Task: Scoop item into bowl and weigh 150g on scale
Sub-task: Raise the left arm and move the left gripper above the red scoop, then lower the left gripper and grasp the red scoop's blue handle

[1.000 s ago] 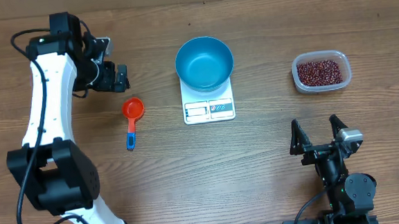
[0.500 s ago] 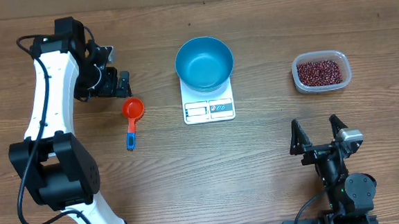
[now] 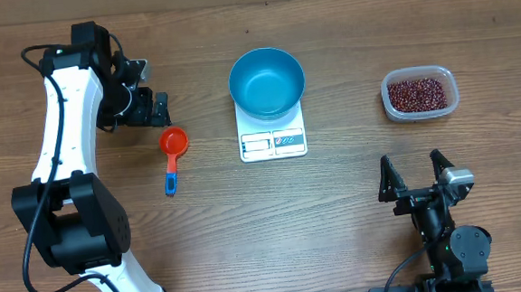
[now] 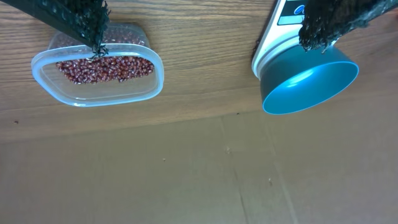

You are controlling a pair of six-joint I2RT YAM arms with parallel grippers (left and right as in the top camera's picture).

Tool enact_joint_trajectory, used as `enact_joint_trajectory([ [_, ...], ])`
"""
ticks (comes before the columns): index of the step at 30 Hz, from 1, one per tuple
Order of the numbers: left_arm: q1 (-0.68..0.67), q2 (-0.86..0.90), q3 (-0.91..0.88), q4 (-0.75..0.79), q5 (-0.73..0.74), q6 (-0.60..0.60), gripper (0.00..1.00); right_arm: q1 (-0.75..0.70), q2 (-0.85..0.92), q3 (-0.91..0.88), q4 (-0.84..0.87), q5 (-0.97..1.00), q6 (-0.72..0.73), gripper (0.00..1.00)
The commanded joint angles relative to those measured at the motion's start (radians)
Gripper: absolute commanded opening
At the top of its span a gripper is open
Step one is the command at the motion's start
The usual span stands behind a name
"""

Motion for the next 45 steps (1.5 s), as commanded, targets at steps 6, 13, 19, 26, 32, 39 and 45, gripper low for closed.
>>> enact_joint_trajectory([
  [6, 0.002, 0.010, 0.023, 0.001, -0.011, 0.022, 1.00, 0.006, -0.005, -0.010, 0.005, -0.002, 0.007, 1.00],
  [13, 0.002, 0.056, 0.023, 0.000, -0.011, 0.021, 0.99, 0.006, -0.004, -0.010, 0.005, -0.002, 0.007, 1.00],
  [19, 0.002, 0.158, 0.023, 0.003, -0.077, 0.005, 1.00, 0.006, -0.004, -0.010, 0.005, -0.002, 0.007, 1.00],
  [26, -0.002, 0.298, 0.023, 0.001, -0.079, 0.003, 1.00, 0.006, -0.004, -0.010, 0.005, -0.002, 0.007, 1.00],
  [32, -0.002, 0.334, 0.023, 0.016, -0.082, 0.003, 1.00, 0.006, -0.004, -0.010, 0.005, -0.002, 0.007, 1.00],
  [39, -0.002, 0.333, 0.023, 0.028, -0.094, 0.003, 1.00, 0.006, -0.005, -0.010, 0.005, -0.002, 0.007, 1.00],
  [45, -0.003, 0.333, 0.023, 0.081, -0.171, -0.069, 1.00, 0.006, -0.004, -0.010, 0.005, -0.002, 0.007, 1.00],
])
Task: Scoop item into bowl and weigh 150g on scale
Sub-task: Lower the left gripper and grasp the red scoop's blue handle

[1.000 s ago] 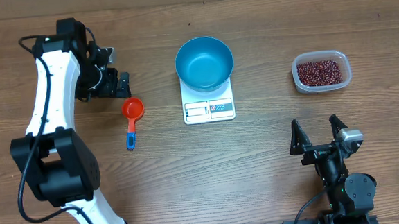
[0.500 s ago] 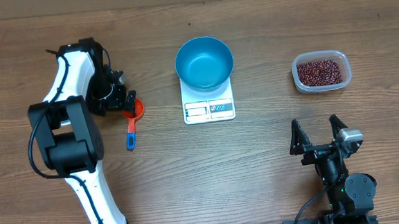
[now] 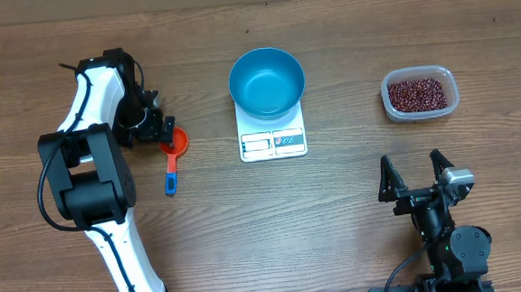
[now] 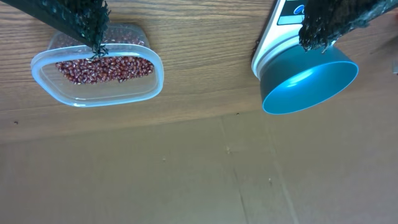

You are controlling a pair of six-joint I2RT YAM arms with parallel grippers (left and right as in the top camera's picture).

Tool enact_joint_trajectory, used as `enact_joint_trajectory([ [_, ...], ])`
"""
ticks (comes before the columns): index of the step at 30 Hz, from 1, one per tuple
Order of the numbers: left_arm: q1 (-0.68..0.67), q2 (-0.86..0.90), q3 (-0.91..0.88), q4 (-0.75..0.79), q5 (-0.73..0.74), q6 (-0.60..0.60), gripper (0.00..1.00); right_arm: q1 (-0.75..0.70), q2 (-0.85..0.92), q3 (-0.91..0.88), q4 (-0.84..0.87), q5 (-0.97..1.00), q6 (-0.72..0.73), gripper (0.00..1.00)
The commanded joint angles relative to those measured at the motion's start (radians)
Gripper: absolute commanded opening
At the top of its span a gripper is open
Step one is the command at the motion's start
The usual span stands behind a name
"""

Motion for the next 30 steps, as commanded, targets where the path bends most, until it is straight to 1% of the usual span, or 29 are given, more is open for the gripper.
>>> enact_joint_trajectory([
  [1, -0.004, 0.024, 0.017, 0.031, -0.036, -0.035, 1.00, 0.006, -0.004, -0.010, 0.005, -0.002, 0.005, 1.00],
  [5, -0.015, 0.024, 0.017, 0.063, -0.023, -0.042, 1.00, 0.006, -0.004, -0.010, 0.005, -0.002, 0.004, 1.00],
  [16, -0.022, 0.024, 0.017, 0.078, -0.016, -0.042, 1.00, 0.006, -0.004, -0.010, 0.005, -0.002, 0.005, 1.00],
  [17, -0.022, 0.024, 0.017, 0.078, -0.001, -0.042, 0.91, 0.006, -0.005, -0.010, 0.005, -0.002, 0.005, 1.00],
  [18, -0.022, 0.024, 0.017, 0.079, 0.021, -0.042, 0.85, 0.006, -0.004, -0.010, 0.005, -0.002, 0.005, 1.00],
  [19, -0.022, 0.024, 0.017, 0.079, 0.032, -0.042, 0.81, 0.006, -0.004, -0.010, 0.005, -0.002, 0.005, 1.00],
  [20, -0.022, 0.024, 0.017, 0.082, 0.048, -0.042, 0.74, 0.006, -0.005, -0.010, 0.005, -0.002, 0.005, 1.00],
  [21, -0.022, 0.024, 0.017, 0.085, 0.057, -0.042, 0.69, 0.006, -0.004, -0.010, 0.005, -0.002, 0.005, 1.00],
  [23, -0.022, 0.024, 0.017, 0.090, 0.058, -0.042, 0.55, 0.006, -0.004, -0.010, 0.005, -0.002, 0.005, 1.00],
  [30, -0.022, 0.024, 0.017, 0.087, 0.058, -0.042, 0.30, 0.006, -0.004, -0.010, 0.005, -0.002, 0.005, 1.00],
])
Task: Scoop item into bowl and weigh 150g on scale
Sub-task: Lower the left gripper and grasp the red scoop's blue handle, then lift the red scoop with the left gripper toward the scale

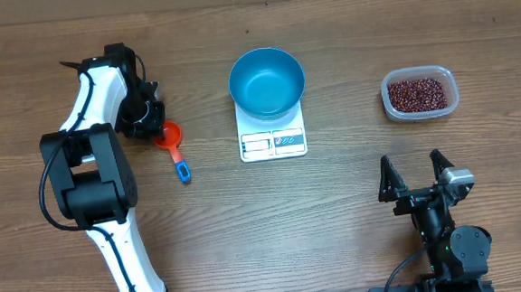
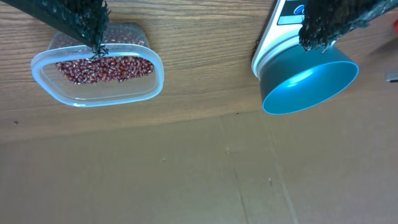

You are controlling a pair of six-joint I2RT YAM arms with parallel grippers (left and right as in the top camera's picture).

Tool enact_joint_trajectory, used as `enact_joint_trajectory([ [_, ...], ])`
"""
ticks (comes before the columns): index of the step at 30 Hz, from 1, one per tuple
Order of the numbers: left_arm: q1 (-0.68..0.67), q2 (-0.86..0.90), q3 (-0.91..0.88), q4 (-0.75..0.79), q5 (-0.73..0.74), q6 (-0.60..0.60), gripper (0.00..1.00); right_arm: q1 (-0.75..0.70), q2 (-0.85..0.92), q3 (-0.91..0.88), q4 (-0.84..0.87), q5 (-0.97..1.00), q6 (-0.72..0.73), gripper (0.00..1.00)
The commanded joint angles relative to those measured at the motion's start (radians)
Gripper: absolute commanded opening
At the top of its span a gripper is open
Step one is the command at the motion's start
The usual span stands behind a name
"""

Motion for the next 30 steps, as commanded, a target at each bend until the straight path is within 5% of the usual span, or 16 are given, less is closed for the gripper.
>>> enact_joint_trajectory([
  [1, -0.007, 0.024, 0.014, -0.001, 0.027, 0.002, 0.25, 0.006, -0.004, -0.010, 0.005, -0.002, 0.005, 1.00],
  [7, -0.007, 0.024, 0.014, -0.003, 0.027, -0.025, 0.04, 0.006, -0.004, -0.010, 0.005, -0.002, 0.005, 1.00],
  [19, -0.007, -0.019, 0.030, -0.067, 0.027, -0.046, 0.04, 0.006, -0.004, -0.010, 0.005, -0.002, 0.005, 1.00],
  [30, -0.007, -0.364, 0.032, -0.106, 0.016, -0.212, 0.04, 0.006, -0.005, -0.010, 0.005, -0.002, 0.005, 1.00],
])
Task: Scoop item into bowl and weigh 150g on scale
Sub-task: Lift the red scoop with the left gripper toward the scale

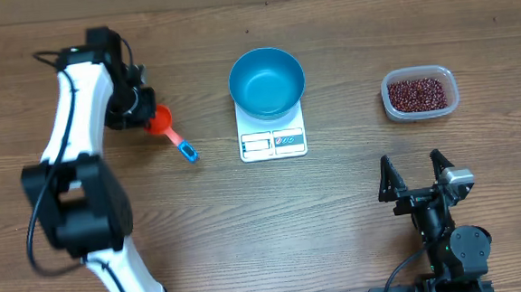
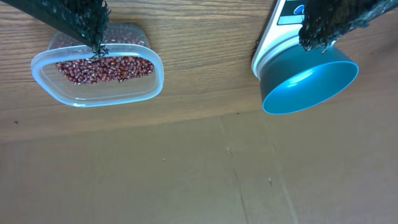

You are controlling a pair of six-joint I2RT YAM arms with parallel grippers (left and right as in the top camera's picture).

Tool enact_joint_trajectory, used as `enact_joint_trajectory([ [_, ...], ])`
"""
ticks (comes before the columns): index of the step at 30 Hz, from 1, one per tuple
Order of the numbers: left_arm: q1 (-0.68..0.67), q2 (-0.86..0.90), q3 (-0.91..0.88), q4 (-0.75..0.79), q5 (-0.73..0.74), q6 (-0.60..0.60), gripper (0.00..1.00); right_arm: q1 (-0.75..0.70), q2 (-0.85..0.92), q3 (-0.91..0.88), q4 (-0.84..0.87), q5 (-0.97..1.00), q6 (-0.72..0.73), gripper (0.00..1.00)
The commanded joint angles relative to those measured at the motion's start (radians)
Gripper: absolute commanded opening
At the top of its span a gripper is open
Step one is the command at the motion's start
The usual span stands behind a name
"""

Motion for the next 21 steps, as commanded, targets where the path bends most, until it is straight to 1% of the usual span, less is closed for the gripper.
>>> enact_joint_trajectory([
  [1, -0.007, -0.160, 0.028, -0.012, -0.004, -0.156, 0.05, 0.006, -0.005, -0.010, 0.005, -0.002, 0.005, 1.00],
  [2, -0.007, -0.214, 0.028, -0.022, -0.003, -0.254, 0.04, 0.006, -0.004, -0.010, 0.005, -0.002, 0.005, 1.00],
  [3, -0.007, -0.242, 0.028, -0.030, -0.003, -0.317, 0.04, 0.006, -0.004, -0.010, 0.005, -0.002, 0.005, 1.00],
  [4, -0.007, -0.281, 0.028, -0.047, 0.001, -0.426, 0.04, 0.006, -0.005, -0.010, 0.005, -0.002, 0.005, 1.00],
  [5, -0.007, -0.320, 0.028, -0.088, 0.008, -0.579, 0.05, 0.006, -0.005, -0.010, 0.005, -0.002, 0.005, 1.00],
  [6, -0.007, -0.332, 0.028, -0.110, 0.008, -0.639, 0.04, 0.006, -0.004, -0.010, 0.005, -0.002, 0.005, 1.00],
  [8, -0.007, -0.359, 0.028, -0.199, 0.008, -0.816, 0.05, 0.006, -0.004, -0.010, 0.005, -0.002, 0.005, 1.00],
  [9, -0.007, -0.360, 0.028, -0.247, 0.009, -0.872, 0.04, 0.006, -0.004, -0.010, 0.005, -0.002, 0.005, 1.00],
  [12, -0.007, -0.358, 0.028, -0.290, 0.006, -0.874, 0.04, 0.006, -0.005, -0.010, 0.005, -0.002, 0.005, 1.00],
  [21, -0.009, -0.358, 0.028, -0.323, 0.007, -0.874, 0.04, 0.006, -0.004, -0.010, 0.005, -0.002, 0.005, 1.00],
])
